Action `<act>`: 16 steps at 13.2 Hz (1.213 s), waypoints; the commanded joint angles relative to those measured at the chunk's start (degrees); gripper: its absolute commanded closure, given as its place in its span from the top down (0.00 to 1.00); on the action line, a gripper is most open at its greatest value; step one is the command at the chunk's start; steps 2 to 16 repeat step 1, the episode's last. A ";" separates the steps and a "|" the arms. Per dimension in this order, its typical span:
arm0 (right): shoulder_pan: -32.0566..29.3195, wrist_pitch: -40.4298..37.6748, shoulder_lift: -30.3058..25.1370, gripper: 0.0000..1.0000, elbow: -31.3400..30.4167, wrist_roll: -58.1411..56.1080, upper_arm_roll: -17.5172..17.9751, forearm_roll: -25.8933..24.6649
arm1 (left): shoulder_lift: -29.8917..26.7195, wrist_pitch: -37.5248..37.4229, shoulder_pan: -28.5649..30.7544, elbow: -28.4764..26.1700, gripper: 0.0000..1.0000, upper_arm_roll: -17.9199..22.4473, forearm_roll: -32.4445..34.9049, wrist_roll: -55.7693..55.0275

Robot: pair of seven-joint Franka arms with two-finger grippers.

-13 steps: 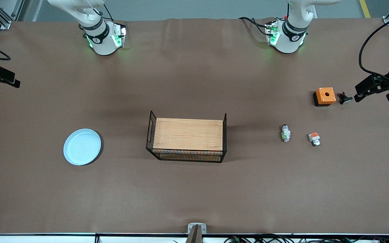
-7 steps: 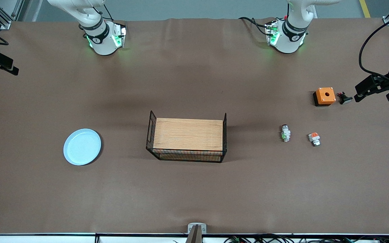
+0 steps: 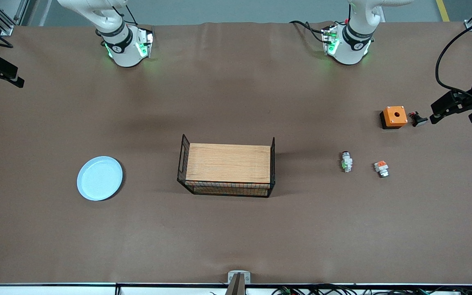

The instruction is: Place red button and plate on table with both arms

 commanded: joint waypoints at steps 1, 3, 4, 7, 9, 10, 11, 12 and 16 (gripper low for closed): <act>2.29 0.83 -1.47 1.00 -1.58 -1.09 -0.96 -1.13 | 0.31 -1.53 0.02 1.27 1.00 0.13 -1.11 -0.12; 2.29 0.83 -1.47 1.00 -1.58 -1.09 -0.96 -1.13 | 0.31 -1.53 0.02 1.27 1.00 0.13 -1.11 -0.12; 2.29 0.83 -1.47 1.00 -1.58 -1.09 -0.96 -1.13 | 0.31 -1.53 0.02 1.27 1.00 0.13 -1.11 -0.12; 2.29 0.83 -1.47 1.00 -1.58 -1.09 -0.96 -1.13 | 0.31 -1.53 0.02 1.27 1.00 0.13 -1.11 -0.12; 2.29 0.83 -1.47 1.00 -1.58 -1.09 -0.96 -1.13 | 0.31 -1.53 0.02 1.27 1.00 0.13 -1.11 -0.12; 2.29 0.83 -1.47 1.00 -1.58 -1.09 -0.96 -1.13 | 0.31 -1.53 0.02 1.27 1.00 0.13 -1.11 -0.12; 2.29 0.83 -1.47 1.00 -1.58 -1.09 -0.96 -1.13 | 0.31 -1.53 0.02 1.27 1.00 0.13 -1.11 -0.12; 2.29 0.83 -1.47 1.00 -1.58 -1.09 -0.96 -1.13 | 0.31 -1.53 0.02 1.27 1.00 0.13 -1.11 -0.12; 2.29 0.83 -1.47 1.00 -1.58 -1.09 -0.96 -1.13 | 0.31 -1.53 0.02 1.27 1.00 0.13 -1.11 -0.12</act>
